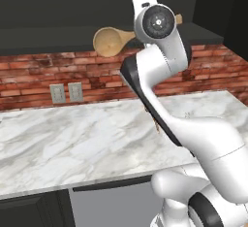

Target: Organize the utensils by type. Pick up the wooden spoons from the counter and place them in the open cabinet. Then pick up the metallic utensils from the counter and place them in the open drawer.

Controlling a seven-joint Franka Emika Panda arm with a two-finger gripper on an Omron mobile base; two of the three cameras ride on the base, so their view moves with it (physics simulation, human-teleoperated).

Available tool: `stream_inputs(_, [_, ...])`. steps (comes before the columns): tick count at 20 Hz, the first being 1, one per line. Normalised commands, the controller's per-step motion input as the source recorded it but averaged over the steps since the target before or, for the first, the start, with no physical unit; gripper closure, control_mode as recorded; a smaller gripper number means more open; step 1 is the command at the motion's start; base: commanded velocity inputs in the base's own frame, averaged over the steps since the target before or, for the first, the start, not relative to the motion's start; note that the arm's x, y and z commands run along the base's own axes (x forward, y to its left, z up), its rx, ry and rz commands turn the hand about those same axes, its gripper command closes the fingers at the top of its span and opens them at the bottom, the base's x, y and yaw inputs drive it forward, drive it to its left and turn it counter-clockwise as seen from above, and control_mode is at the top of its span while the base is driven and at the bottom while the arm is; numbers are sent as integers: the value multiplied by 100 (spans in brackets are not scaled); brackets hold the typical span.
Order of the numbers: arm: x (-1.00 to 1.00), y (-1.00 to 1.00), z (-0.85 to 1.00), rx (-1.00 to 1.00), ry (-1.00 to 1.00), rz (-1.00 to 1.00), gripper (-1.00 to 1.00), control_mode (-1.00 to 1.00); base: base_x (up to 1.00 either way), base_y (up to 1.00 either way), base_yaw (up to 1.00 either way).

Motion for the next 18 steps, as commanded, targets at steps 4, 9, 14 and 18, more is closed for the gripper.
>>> stream_inputs(4, [76,0,25,9,3,1,100,-100,0,0,0])
stream_inputs(9, [63,3,14,9,0,7,100,-100,0,0,0])
stream_inputs(14, [45,10,-18,0,0,0,100,-100,0,0,0])
stream_inputs(18, [70,0,-5,1,1,0,100,-100,0,0,0])
